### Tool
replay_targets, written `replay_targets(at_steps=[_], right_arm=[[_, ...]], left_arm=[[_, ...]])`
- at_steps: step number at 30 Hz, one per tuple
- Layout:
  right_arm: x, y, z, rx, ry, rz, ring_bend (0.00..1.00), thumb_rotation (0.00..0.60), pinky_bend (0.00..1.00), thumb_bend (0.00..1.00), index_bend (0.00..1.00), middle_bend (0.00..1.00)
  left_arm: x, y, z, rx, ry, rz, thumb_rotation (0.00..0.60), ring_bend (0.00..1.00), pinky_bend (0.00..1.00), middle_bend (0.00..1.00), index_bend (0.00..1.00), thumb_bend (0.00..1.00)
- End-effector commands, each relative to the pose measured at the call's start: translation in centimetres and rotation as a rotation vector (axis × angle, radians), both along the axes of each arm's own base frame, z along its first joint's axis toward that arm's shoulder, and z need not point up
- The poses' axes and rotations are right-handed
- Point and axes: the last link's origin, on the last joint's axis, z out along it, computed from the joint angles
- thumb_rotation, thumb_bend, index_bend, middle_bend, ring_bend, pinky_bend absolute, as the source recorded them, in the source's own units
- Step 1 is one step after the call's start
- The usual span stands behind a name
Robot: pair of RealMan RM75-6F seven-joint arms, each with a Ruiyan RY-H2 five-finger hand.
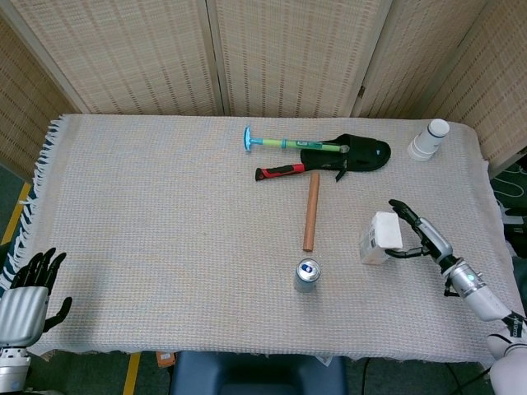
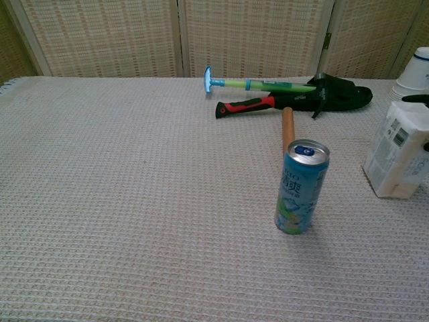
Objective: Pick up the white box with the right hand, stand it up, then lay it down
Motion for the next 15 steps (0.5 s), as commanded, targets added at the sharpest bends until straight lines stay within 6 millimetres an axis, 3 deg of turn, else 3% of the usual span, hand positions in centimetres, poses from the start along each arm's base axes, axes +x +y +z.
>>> replay_targets(at_steps=[1,9,12,15], right_arm=[[0.1,0.5,1.1,-0.020,0.015,0.037,0.00,0.600,0.00,0.08,0.00,0.00],[1.3,2.2,3.6,-0.066,0.126,0.166,0.00,0.600,0.00,0.08,0.00,0.00],[2.4,2.7,4.7,-0.063,0.277,0.224,0.00,0.600,0.00,0.07,0.00,0.00],[4.7,2.3,5.7,-0.165,0.435,0.210,0.00,0.600,0.00,0.07,0.00,0.00]], left_arm=[[0.0,0.0,0.0,-0.001,0.000,0.001,0.600,0.00,0.15,0.00,0.10,0.34],[0.2,-0.2,0.1,0.000,-0.004,-0.008,0.600,0.00,0.15,0.00,0.10,0.35],[0.2,-0.2,0.1,0.002,-0.002,-0.008,0.600,0.00,0.15,0.00,0.10,0.34],[0.2,-0.2,0.1,0.005,0.008,-0.004,0.600,0.00,0.15,0.00,0.10,0.34]])
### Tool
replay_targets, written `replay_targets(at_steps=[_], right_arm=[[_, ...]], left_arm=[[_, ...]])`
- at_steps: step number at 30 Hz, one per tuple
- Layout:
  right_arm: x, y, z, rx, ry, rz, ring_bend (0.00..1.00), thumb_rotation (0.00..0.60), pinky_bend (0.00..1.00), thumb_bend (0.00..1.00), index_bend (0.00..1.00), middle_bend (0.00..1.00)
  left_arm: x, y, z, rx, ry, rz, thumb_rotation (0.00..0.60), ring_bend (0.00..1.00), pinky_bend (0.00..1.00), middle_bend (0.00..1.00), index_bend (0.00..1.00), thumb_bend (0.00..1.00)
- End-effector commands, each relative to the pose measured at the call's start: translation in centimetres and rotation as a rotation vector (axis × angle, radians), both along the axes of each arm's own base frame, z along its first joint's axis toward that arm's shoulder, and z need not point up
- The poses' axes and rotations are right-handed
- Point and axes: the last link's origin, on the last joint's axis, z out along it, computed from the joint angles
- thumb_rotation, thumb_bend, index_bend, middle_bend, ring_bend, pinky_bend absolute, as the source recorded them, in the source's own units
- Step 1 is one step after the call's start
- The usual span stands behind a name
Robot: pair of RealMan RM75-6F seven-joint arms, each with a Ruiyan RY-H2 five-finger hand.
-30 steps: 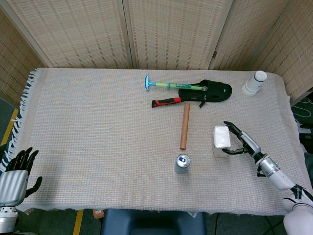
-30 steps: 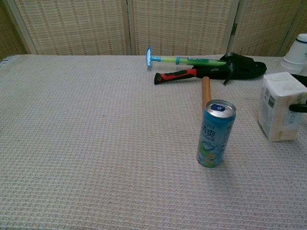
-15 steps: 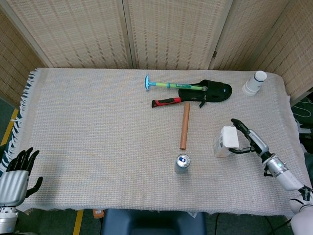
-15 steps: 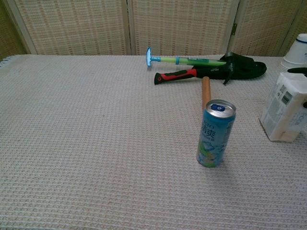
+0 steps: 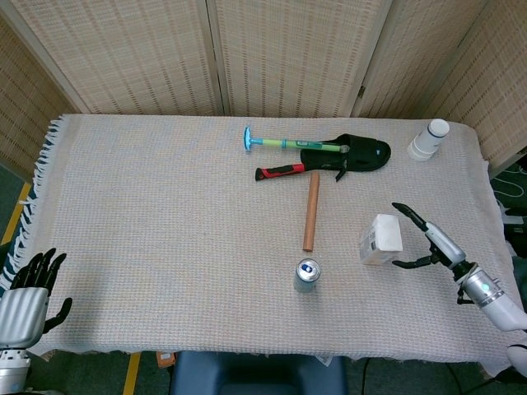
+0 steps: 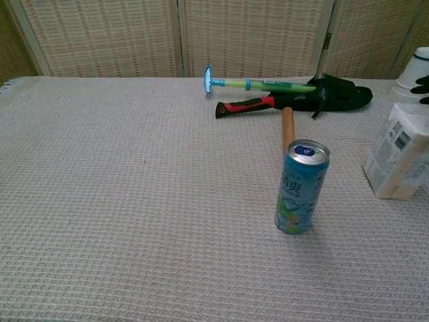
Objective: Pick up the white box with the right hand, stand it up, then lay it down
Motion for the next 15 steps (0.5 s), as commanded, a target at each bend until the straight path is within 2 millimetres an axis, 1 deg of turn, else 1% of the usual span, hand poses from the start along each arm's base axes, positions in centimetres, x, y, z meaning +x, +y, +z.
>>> replay_targets(at_steps=[1,3,7,10,15], right_arm=[[3.8,0.0,2.3,-0.171,0.306,0.030,0.00,0.600,0.00,0.07,0.00,0.00],[5.4,0.5,2.4,-0.193,0.427,0.019,0.00,0.600,0.00,0.07,0.00,0.00],[7.8,0.9,3.0,-0.184,0.556,-0.007,0.00,0.600,0.00,0.07,0.00,0.00],[9.0,0.6,3.1,-0.184,0.647,-0.009,0.00,0.600,0.00,0.07,0.00,0.00],[10.5,0.0,2.5,-0.154,0.728,-0.010,0.00,0.600,0.00,0.07,0.00,0.00]], left_arm=[[0.1,0.0,0.0,0.001,0.001,-0.001,0.600,0.00,0.15,0.00,0.10,0.34],[0.2,-0.1,0.0,0.003,0.000,-0.007,0.600,0.00,0.15,0.00,0.10,0.34],[0.3,-0.2,0.2,0.012,-0.006,-0.013,0.600,0.00,0.15,0.00,0.10,0.34],[0.3,-0.2,0.3,0.012,-0.006,-0.013,0.600,0.00,0.15,0.00,0.10,0.34],[0.3,-0.2,0.4,0.017,-0.007,-0.016,0.600,0.00,0.15,0.00,0.10,0.34]])
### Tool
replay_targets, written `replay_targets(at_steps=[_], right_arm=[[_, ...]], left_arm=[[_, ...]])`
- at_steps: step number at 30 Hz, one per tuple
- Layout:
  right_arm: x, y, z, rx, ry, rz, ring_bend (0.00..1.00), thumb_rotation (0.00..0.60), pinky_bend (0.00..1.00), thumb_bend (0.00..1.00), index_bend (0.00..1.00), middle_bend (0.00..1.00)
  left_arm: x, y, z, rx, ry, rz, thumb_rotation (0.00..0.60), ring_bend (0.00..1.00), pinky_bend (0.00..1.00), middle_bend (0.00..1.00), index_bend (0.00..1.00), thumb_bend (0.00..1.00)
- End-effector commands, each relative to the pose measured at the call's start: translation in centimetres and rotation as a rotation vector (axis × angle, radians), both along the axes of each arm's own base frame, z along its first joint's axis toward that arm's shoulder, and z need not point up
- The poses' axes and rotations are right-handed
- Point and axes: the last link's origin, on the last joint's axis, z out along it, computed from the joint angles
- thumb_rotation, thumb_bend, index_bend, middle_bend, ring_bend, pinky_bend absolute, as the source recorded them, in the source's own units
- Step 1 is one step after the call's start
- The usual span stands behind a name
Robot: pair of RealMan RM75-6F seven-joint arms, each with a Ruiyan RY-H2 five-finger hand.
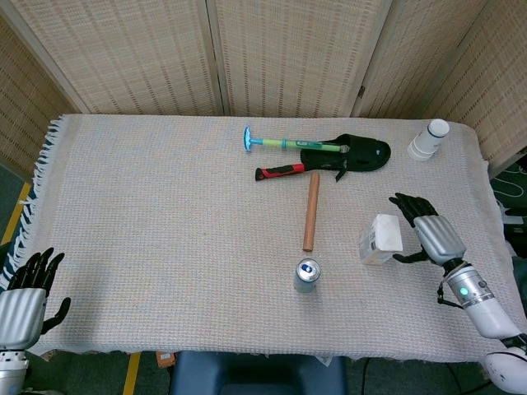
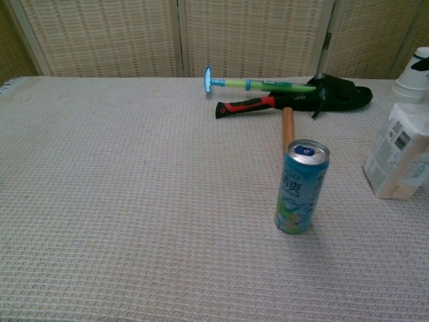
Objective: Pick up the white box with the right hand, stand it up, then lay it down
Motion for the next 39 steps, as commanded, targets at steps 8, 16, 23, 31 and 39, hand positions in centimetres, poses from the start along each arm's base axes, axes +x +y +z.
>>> replay_targets(at_steps=[8,16,23,31,39], right_arm=[[3.7,-1.7,0.2,0.051,0.156,-0.106,0.00,0.600,0.00,0.07,0.00,0.00],[3.5,-2.7,-0.8,0.080,0.185,-0.150,0.00,0.600,0.00,0.07,0.00,0.02],[3.8,-3.0,-1.7,0.100,0.199,-0.149,0.00,0.600,0.00,0.07,0.06,0.13],[4.1,-3.0,-1.9,0.096,0.202,-0.142,0.02,0.600,0.00,0.07,0.13,0.19],[4.0,-3.0,-2.0,0.094,0.199,-0.137,0.06,0.600,0.00,0.07,0.22,0.25]], left_arm=[[-0.1,0.0,0.1,0.003,0.001,0.003,0.600,0.00,0.15,0.00,0.10,0.34],[-0.1,0.0,0.2,0.006,-0.001,0.005,0.600,0.00,0.15,0.00,0.10,0.35],[-0.1,0.0,0.2,0.005,-0.002,0.006,0.600,0.00,0.15,0.00,0.10,0.34],[0.0,0.0,0.1,0.001,-0.002,0.001,0.600,0.00,0.15,0.00,0.10,0.34],[0.0,-0.1,0.1,0.001,-0.002,-0.002,0.600,0.00,0.15,0.00,0.10,0.34]])
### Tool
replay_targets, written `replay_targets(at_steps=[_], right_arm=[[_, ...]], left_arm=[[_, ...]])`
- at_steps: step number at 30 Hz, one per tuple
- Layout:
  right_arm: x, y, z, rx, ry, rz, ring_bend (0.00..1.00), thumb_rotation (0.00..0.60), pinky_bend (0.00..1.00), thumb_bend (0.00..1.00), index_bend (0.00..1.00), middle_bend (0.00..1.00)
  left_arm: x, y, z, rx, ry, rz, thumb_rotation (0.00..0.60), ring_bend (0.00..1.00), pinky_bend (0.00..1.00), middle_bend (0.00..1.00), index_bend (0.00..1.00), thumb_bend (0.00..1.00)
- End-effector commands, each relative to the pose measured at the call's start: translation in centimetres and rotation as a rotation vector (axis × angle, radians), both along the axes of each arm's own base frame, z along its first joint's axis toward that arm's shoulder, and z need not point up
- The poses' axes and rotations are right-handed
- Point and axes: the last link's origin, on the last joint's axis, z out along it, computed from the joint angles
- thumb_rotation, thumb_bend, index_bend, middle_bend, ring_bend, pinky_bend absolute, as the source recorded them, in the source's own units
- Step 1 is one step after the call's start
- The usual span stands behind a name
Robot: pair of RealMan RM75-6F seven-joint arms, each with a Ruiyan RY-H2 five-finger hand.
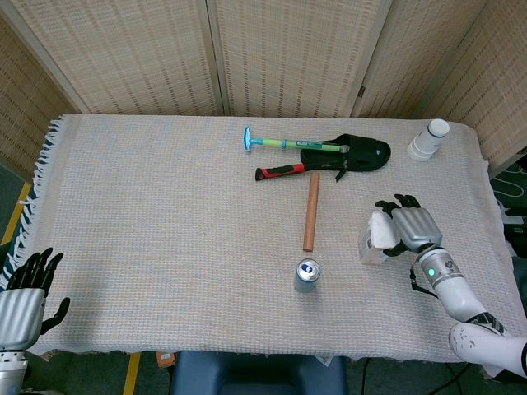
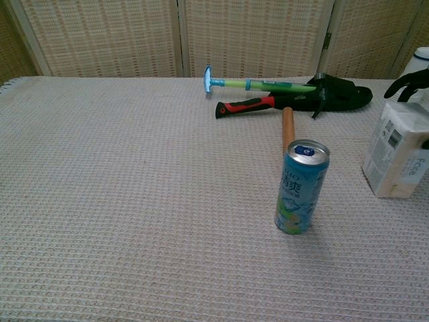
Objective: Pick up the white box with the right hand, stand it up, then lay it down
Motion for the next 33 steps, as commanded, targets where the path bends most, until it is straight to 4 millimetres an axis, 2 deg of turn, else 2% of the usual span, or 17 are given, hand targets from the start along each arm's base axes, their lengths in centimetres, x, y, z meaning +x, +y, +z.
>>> replay_targets(at_steps=[1,12,16,20,22,24,27,33], right_arm=[[-0.2,0.0,-0.1,0.001,-0.002,-0.001,0.07,0.600,0.00,0.07,0.23,0.26],[-0.4,0.0,0.0,-0.024,-0.012,0.015,0.15,0.600,0.00,0.07,0.36,0.34],[-0.2,0.1,0.3,-0.054,-0.057,0.040,0.20,0.600,0.00,0.16,0.41,0.39],[0.0,0.3,1.0,-0.121,-0.289,0.055,0.22,0.600,0.00,0.20,0.43,0.41],[-0.4,0.4,1.6,-0.171,-0.509,0.068,0.22,0.600,0.00,0.20,0.43,0.41],[-1.4,0.4,1.9,-0.208,-0.714,0.072,0.22,0.600,0.00,0.22,0.43,0.41],[-4.2,0.1,1.9,-0.246,-0.990,0.075,0.22,0.600,0.00,0.23,0.43,0.41],[-8.7,0.2,0.2,-0.230,-1.055,0.076,0.22,0.600,0.00,0.23,0.42,0.41]], left_arm=[[0.0,0.0,0.0,0.000,0.000,0.001,0.600,0.00,0.15,0.00,0.10,0.34],[0.0,0.0,-0.1,-0.002,0.001,0.000,0.600,0.00,0.15,0.00,0.10,0.34],[0.0,0.0,0.0,0.000,0.000,0.001,0.600,0.00,0.15,0.00,0.10,0.34],[0.0,-0.1,0.0,0.001,-0.002,-0.001,0.600,0.00,0.15,0.00,0.10,0.34],[0.1,-0.1,0.0,0.002,-0.002,-0.002,0.600,0.00,0.15,0.00,0.10,0.34],[0.1,-0.1,0.0,0.000,-0.002,-0.002,0.600,0.00,0.15,0.00,0.10,0.34],[0.0,-0.1,0.0,-0.002,-0.002,0.000,0.600,0.00,0.15,0.00,0.10,0.34],[0.0,0.0,-0.1,-0.001,0.000,0.003,0.600,0.00,0.15,0.00,0.10,0.34]])
